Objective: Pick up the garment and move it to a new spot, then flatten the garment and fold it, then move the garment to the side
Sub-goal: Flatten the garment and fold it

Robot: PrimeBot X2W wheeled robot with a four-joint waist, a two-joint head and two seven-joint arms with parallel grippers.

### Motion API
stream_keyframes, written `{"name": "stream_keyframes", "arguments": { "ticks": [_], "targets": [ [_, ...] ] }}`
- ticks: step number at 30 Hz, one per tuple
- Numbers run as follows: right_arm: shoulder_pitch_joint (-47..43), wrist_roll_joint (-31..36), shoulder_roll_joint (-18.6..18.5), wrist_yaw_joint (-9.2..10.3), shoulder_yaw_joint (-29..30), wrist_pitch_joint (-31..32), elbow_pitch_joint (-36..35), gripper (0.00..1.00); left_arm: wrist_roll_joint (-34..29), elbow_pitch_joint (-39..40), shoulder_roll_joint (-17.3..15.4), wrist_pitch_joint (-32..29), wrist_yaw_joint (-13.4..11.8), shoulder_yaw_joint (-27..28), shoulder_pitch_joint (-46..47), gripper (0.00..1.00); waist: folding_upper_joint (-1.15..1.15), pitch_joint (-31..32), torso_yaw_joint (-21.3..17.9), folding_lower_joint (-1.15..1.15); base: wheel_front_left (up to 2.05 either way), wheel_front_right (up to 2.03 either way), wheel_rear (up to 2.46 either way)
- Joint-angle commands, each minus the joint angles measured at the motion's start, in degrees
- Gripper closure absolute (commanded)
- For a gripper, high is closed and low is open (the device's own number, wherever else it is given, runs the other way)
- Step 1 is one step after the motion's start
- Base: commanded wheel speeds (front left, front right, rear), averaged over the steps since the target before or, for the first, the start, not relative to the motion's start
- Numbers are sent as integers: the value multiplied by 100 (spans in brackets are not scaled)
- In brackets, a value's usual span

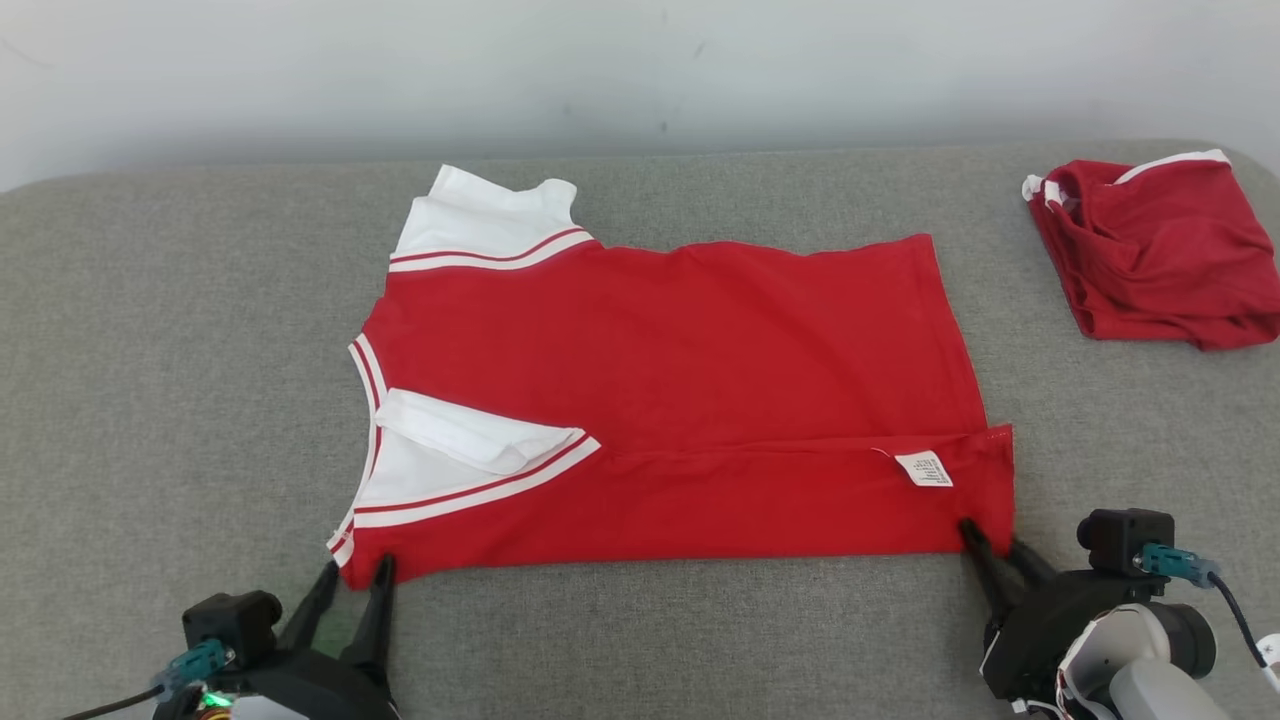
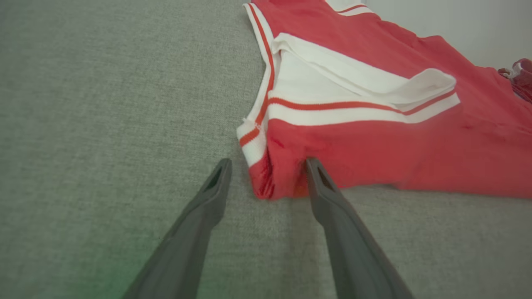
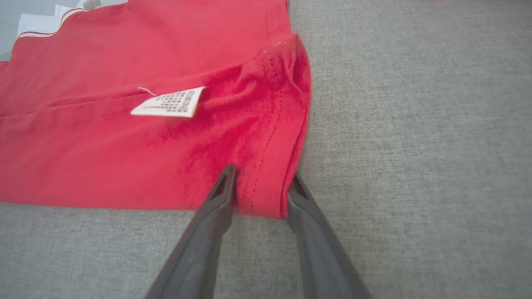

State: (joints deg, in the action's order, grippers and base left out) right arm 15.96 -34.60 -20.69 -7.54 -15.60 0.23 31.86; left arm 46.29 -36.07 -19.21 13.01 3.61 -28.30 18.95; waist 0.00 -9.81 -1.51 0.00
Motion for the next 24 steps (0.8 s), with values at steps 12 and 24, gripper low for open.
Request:
{"name": "stream_keyframes", "arguments": {
  "ticks": [12, 24],
  "targets": [
    [-431, -381, -80, 15, -156, -392, 54, 100, 167, -9, 61, 177, 168, 94, -556, 100, 0, 627, -1, 0, 0, 0, 0],
    [-1682, -483, -191, 15, 218, -127, -766, 100, 202, 1290, -145, 162, -264, 210, -1939, 100, 0, 980, 60, 0, 0, 0, 0]
  ]
}}
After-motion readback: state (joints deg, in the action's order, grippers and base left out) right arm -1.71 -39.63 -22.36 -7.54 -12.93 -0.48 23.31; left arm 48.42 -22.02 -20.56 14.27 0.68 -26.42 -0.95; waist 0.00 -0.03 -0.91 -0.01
